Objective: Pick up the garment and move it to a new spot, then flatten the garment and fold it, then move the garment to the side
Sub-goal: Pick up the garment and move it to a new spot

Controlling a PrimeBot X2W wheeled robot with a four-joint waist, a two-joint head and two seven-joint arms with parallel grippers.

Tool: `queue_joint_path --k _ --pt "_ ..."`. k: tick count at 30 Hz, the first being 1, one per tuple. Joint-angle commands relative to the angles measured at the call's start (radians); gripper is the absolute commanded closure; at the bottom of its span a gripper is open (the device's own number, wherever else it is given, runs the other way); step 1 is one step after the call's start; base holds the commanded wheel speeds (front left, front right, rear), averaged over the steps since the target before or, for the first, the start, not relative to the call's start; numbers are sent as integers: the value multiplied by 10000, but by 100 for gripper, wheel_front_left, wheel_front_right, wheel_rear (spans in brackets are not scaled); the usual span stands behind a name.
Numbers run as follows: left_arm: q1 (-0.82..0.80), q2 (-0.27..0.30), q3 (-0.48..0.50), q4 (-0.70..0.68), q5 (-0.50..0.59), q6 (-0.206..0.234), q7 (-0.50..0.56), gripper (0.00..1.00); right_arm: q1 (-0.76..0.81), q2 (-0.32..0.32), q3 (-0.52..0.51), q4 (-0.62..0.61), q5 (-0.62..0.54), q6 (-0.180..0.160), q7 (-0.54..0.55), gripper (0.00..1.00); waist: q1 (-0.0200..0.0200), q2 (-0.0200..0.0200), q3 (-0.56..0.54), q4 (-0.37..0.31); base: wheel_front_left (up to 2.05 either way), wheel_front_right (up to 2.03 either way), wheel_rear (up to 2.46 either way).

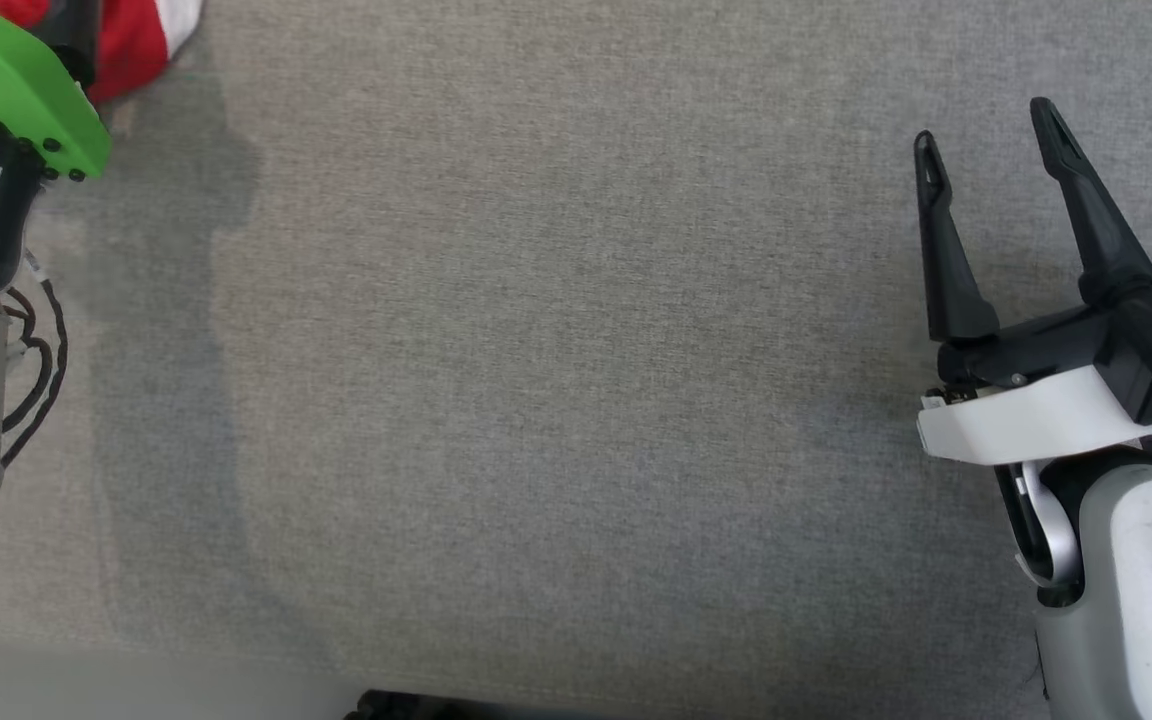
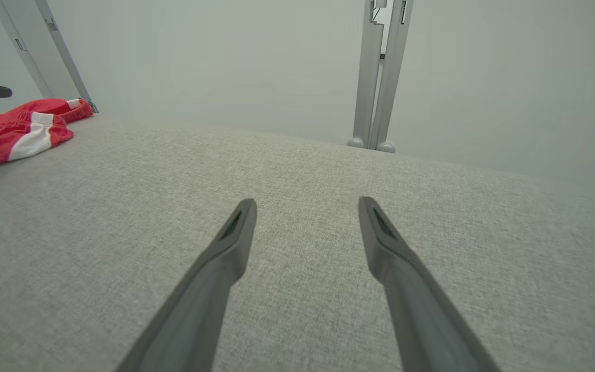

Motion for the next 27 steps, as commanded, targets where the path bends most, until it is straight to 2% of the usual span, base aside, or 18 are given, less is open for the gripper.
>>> queue_joint_path --k 1,9,10,11,12,13,21,27 --pt "-181 159 -191 80 -287 -20 50 0 11 -19 -39 -100 -65 -15 7 0 -1 0 626 -539 0 0 0" --pt "-315 629 -896 1105 -952 -20 1 0 -100 9 -95 -239 -69 -15 -54 0 -1 0 612 -619 0 0 0" --pt "-328 634 -944 1223 -1018 -20 7 11 -114 19 -86 -236 -77 -15 -69 0 -1 0 594 -628 0 0 0" --pt "-336 624 -1000 1336 -1086 -20 29 50 -127 28 -79 -222 -77 -15 -82 0 -1 0 567 -638 0 0 0" --pt "-333 631 -1084 1403 -1185 -20 46 71 -137 35 -71 -189 -67 -15 -93 0 -1 0 534 -652 0 0 0" --pt "-333 649 -1156 1435 -1260 -20 24 100 -135 44 -69 -155 -58 -15 -110 0 -1 0 498 -661 0 0 0" --pt "-476 1137 -1690 1483 -1447 -21 -591 100 -150 146 -109 379 205 -15 -557 0 -1 0 -270 -834 0 0 0" --pt "-668 1560 -2066 1121 -1355 -22 -890 100 -34 213 -158 1199 540 -15 -1093 0 -1 0 -1366 -1176 0 0 0"
